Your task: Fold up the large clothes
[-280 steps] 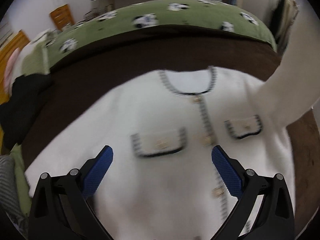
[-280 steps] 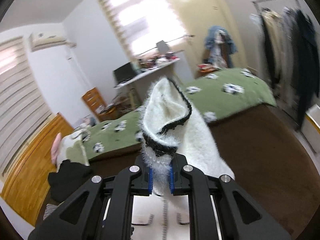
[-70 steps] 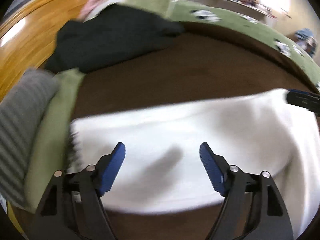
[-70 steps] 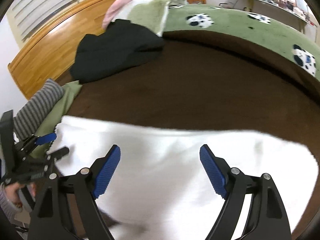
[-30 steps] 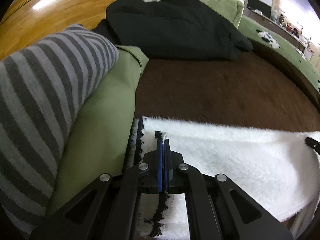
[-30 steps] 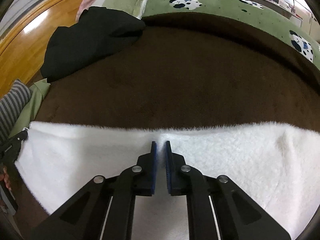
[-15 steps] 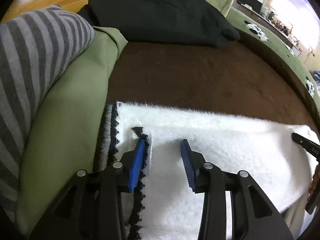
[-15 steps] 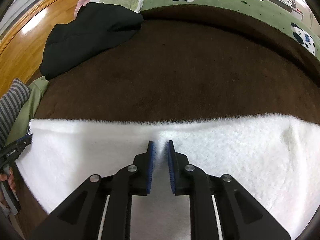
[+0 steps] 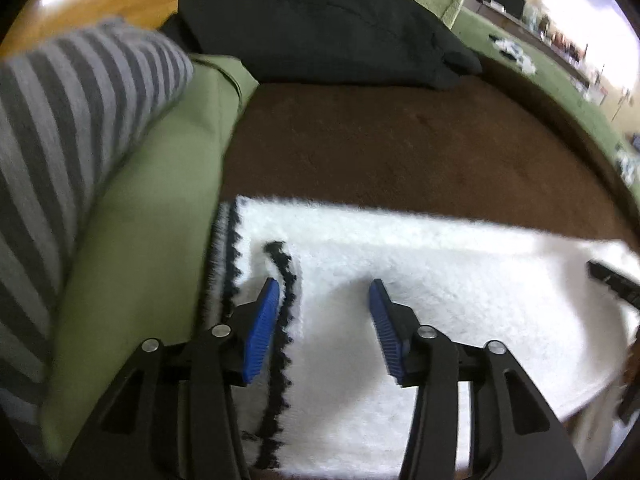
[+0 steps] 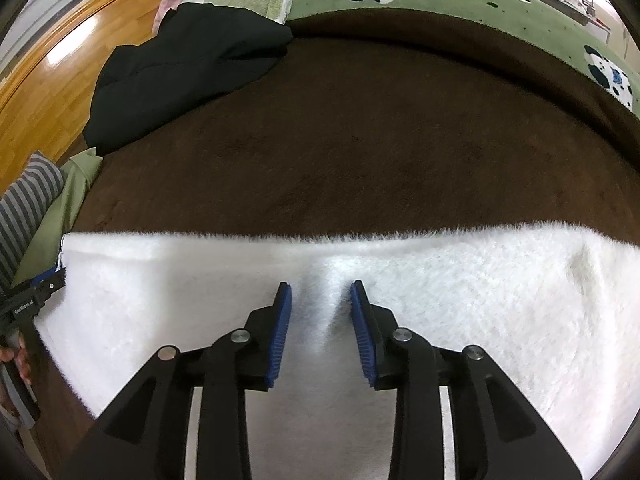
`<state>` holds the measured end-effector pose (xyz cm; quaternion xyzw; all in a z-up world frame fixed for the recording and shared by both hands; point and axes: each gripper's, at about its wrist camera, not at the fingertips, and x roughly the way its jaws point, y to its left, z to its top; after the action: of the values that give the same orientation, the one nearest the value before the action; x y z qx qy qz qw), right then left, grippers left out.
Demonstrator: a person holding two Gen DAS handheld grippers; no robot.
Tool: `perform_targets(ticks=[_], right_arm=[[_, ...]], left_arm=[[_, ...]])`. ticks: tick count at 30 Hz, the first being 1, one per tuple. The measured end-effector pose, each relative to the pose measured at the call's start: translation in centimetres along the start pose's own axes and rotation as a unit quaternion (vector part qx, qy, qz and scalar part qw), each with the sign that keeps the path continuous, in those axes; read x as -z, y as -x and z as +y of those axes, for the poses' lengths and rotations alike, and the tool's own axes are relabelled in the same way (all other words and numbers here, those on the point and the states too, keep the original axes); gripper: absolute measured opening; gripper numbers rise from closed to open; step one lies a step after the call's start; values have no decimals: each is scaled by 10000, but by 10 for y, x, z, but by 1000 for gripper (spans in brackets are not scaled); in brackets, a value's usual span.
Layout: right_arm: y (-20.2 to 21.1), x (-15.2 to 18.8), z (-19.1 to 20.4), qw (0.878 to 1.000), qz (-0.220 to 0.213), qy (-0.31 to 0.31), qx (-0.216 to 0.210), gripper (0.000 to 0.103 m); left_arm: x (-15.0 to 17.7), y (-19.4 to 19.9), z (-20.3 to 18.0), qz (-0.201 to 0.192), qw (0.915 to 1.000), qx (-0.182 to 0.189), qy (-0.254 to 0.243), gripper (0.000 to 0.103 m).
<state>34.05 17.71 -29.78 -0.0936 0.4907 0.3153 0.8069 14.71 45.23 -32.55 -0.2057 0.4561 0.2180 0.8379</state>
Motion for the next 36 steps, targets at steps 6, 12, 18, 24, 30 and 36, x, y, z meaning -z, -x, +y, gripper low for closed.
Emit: perform_targets(ticks=[6,12,18,24,30,36], right_arm=[[-2,2,1,10000,3,-18,-27,31],[5,1,-6,9997,-76,-158,-142,7],[25,-7,2,9993,-371,21,-107,6],[42,-25,8,9981,-601,75,-96,6],[14,-31,19,9994,-259,72,-216,6],[-23,-16,19,10000,54,-44,-69,18]], left_arm=[[4,-2,9,-31,9995,252,205,12],[4,6,0,-247,9996,-13,111,10],[-4,24,-2,-528,9984,-203,67,10],[-32,39,1,-703,9965,-455,1,10],[-51,19,8,-355,9953,-898,-62,10],[-39,-18,1,92,9853,-1559,-697,14]])
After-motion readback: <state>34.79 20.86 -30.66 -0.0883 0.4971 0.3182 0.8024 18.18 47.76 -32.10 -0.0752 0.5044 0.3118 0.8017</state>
